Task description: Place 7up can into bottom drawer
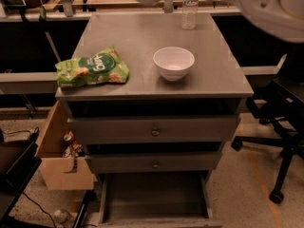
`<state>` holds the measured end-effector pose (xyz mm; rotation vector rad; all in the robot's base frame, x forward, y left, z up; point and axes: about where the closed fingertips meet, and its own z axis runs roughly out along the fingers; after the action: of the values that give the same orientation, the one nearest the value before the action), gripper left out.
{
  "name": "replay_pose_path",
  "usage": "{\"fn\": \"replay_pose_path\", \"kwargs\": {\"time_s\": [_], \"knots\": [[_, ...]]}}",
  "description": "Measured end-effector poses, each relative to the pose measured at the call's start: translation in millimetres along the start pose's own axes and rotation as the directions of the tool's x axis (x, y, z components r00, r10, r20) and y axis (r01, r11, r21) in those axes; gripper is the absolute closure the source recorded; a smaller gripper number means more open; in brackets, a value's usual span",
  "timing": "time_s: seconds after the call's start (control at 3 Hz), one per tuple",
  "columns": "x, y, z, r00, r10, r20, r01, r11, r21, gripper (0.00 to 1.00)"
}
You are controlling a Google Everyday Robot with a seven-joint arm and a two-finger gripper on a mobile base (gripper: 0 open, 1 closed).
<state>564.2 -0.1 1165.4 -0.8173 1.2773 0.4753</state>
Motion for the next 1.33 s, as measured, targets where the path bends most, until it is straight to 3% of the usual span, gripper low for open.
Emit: {"fn": "replay_pose_path", "kwargs": {"time_s": [0.33, 0.67, 1.0, 1.33], "knots": [[53, 85, -21, 0.998, 0.04, -0.043, -0.047, 0.9836, -0.174, 1.0], [122, 167, -74, 0.993, 0.109, -0.053, -0.119, 0.9559, -0.268, 1.0], [126, 168, -75, 0.992, 0.112, -0.059, -0.124, 0.9549, -0.27, 1.0], [188, 184, -96, 0.976, 0.155, -0.155, -0.194, 0.9376, -0.288, 1.0]]}}
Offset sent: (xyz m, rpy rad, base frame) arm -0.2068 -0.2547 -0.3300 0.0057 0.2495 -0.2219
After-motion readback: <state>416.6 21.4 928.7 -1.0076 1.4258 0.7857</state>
